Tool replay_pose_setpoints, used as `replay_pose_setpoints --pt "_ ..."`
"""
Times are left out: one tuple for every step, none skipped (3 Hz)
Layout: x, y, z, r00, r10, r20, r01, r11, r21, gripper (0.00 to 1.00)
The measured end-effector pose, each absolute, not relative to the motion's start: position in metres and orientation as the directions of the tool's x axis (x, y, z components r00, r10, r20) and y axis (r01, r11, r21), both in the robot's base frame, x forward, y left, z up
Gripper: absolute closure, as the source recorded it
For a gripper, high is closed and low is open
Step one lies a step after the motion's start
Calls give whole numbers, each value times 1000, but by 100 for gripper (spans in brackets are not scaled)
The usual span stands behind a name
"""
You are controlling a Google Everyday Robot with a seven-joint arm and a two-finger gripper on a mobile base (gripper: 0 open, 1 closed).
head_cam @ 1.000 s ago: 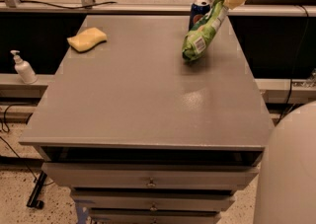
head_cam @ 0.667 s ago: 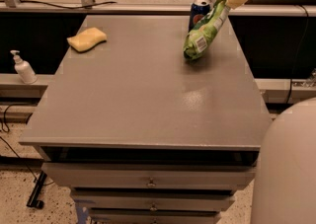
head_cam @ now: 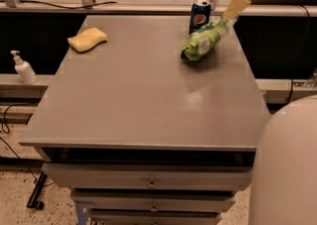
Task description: Move green rice chip bag near pepsi can
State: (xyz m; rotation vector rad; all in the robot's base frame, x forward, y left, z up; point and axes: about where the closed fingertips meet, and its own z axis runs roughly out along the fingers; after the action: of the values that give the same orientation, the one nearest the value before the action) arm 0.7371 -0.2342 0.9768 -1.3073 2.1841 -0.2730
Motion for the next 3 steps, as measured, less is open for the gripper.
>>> replay_pose_setpoints --pt "736 -239 974 -361 -860 -361 -746 499 -442 0" --pt "733 -244 976 -367 -859 -357 -745 502 -440 0" --pt "700 -248 989 -395 -842 -368 -745 527 -408 0"
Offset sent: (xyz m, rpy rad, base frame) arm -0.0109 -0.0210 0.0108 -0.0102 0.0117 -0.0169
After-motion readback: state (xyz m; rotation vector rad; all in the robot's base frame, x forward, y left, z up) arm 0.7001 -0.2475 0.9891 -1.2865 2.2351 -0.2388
